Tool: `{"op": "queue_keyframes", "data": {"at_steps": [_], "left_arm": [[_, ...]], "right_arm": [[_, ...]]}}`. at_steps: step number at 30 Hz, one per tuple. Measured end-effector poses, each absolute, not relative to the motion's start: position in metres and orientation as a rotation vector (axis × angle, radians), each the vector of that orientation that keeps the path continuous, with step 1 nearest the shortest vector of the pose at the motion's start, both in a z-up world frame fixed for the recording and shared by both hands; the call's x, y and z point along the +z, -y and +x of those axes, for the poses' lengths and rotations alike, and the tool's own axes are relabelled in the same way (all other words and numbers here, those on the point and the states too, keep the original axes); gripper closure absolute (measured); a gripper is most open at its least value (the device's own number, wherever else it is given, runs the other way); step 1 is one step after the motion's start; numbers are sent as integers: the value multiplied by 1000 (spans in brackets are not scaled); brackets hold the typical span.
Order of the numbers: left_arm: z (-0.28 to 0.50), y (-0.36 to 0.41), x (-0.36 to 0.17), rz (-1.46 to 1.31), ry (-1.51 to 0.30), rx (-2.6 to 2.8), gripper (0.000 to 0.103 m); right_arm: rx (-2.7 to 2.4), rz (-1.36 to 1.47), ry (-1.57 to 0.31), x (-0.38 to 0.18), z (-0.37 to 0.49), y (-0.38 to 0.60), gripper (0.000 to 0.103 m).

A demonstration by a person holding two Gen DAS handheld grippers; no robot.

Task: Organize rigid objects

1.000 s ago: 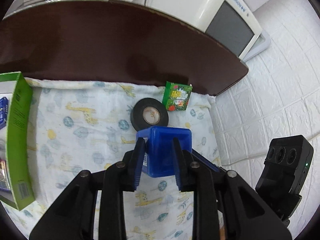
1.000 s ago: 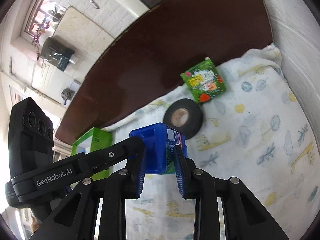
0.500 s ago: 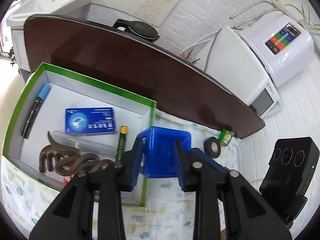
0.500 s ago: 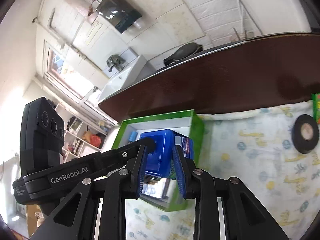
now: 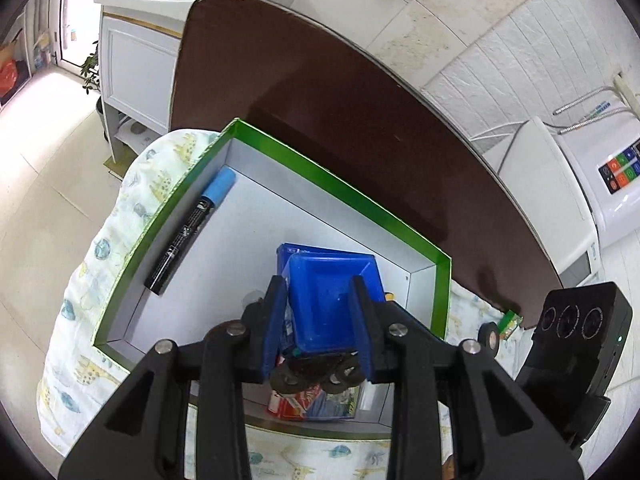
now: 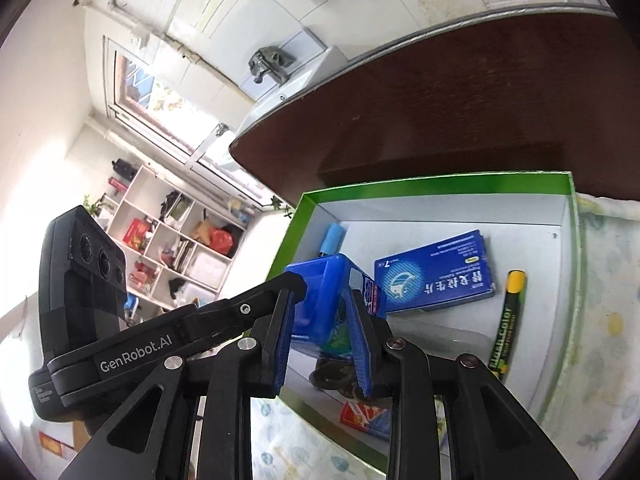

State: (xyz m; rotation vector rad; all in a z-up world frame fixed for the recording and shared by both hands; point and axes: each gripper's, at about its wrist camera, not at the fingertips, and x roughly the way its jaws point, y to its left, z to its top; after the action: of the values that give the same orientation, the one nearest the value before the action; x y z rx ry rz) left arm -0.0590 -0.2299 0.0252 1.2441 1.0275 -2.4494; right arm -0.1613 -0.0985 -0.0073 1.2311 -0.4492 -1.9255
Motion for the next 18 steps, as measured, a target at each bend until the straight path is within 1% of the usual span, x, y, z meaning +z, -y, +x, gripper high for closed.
{"op": "queue_keyframes", "data": {"at_steps": [2,3,6,8,11,15,18], "left_arm": [[-56,234,23,1227,-1046,-2427,51],[-56,232,25,1206,-1039,-2425,49],[-62,220,38,1159,-983,-2461,47],[-67,205,53,1125,-959,-2507,46],[-81,162,75,1120,-863,-2619,38],[-118,81,73,1279,-786,-2754,37],[-150,17,49,1464,-754,-2788,39]], "right_arm": [[-1936,1241,452,-12,-164,103,73],[-1947,1242,455,-12,-163,100,73],[-2002,1235,401,-2,-162,84,73],[-2037,1205,408,10,-163,60,73],[-2115,1168,442,28,-165,14,73],[-2295,1167,456,36,-168,-65,73],[-2414,1241,571,20,-169,-145,73]]}}
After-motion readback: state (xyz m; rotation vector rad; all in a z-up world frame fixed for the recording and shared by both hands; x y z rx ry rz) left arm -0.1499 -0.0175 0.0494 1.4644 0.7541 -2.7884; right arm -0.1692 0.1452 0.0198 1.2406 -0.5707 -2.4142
